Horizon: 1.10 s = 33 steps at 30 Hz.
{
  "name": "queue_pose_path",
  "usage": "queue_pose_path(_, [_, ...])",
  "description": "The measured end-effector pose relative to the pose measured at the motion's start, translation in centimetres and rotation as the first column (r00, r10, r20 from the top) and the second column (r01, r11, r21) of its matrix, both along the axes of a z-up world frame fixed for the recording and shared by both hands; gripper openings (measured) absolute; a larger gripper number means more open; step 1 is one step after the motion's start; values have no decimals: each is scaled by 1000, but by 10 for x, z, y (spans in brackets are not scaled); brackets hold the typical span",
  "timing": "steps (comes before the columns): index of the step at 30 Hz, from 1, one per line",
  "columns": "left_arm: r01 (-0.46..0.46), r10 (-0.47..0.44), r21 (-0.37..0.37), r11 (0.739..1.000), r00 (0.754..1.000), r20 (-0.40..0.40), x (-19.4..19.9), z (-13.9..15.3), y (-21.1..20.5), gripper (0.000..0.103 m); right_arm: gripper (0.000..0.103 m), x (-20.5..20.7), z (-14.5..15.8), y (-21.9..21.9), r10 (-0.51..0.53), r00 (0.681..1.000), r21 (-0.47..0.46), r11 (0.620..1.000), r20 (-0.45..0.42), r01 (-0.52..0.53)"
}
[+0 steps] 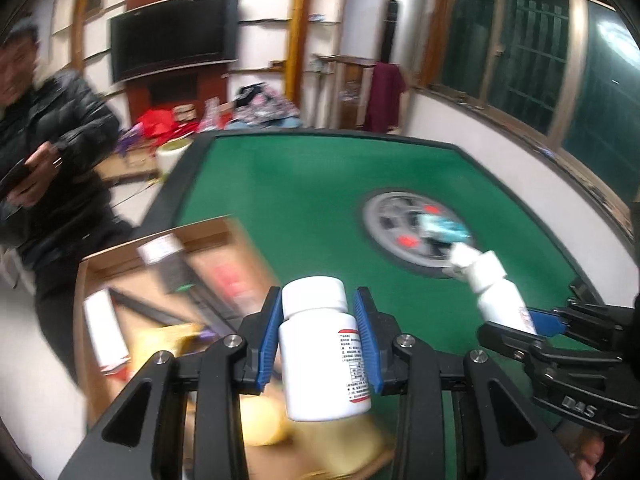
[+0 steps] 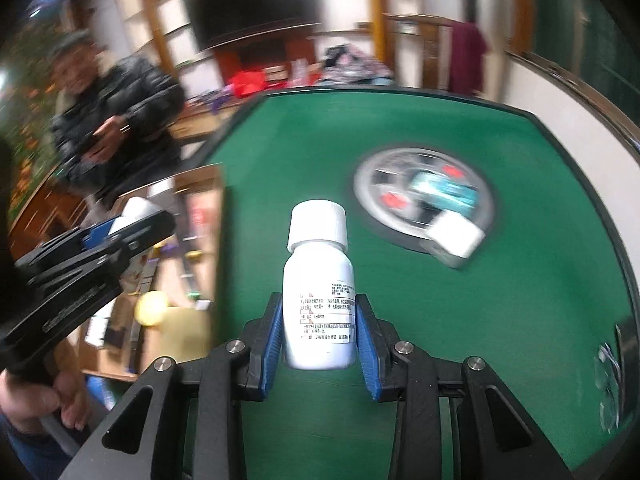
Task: Organize objects
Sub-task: 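Carry both bottles over the cardboard tray and open both grippers to release them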
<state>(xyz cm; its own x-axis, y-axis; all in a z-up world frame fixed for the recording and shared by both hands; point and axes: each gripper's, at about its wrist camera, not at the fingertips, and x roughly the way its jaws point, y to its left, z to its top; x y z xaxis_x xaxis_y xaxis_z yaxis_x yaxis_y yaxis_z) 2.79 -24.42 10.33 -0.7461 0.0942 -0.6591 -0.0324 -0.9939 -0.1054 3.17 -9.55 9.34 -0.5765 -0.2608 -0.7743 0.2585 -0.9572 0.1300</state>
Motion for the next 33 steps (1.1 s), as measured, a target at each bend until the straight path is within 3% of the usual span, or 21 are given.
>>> queue_pose_path(5, [-139, 139, -4, 990, 985, 101, -13, -22, -69, 35, 38, -14, -21, -62, 134, 989, -31, 991, 62, -132])
queue_pose_path(11, [-176, 184, -61, 983, 961, 206, -37, -51, -98, 35, 38, -33, -50, -114, 201, 974, 17, 979, 105, -204])
queue_pose_path(14, [-202, 213, -72, 977, 955, 206, -46, -59, -104, 35, 39, -43, -60, -128, 232, 964, 30, 971, 130, -237])
queue_pose_path(16, [-223, 226, -38, 974, 955, 193, -46, -59, -111, 43, 40, -45, -60, -126, 249, 961, 28, 967, 119, -254])
queue_pose_path(17, [-234, 239, -51, 971, 954, 183, -42, -57, -113, 53, 40, -43, -54, -123, 251, 963, 26, 967, 99, -255])
queue_pose_path(19, [-226, 229, -40, 973, 965, 129, -27, -44, -117, 54, 42, -40, -39, -111, 263, 964, -2, 965, 40, -263])
queue_pose_path(22, [-261, 261, -146, 954, 965, -15, -4, -20, -128, 65, 78, -43, -20, -83, 184, 978, -52, 981, -99, -189])
queue_pose_path(23, [-277, 273, -165, 947, 961, -45, -5, -20, -135, 72, 82, -53, -21, -72, 92, 986, -57, 993, -141, -101])
queue_pose_path(25, [-317, 314, -150, 936, 948, -47, -18, -29, -154, 72, 82, -73, -28, -69, -14, 985, 2, 1000, -173, 14])
queue_pose_path(28, [-290, 284, 76, 954, 956, 75, -43, -50, -173, 66, 81, -103, -51, -71, -61, 981, 62, 995, -186, 73])
queue_pose_path(29, [-263, 254, 100, 960, 963, 90, -51, -53, -168, 62, 80, -111, -62, -71, -54, 989, 33, 998, -137, 60])
queue_pose_path(33, [-198, 197, 7, 980, 980, 15, -86, -42, -122, 62, 74, -120, -74, -48, -85, 995, -21, 996, -59, 83])
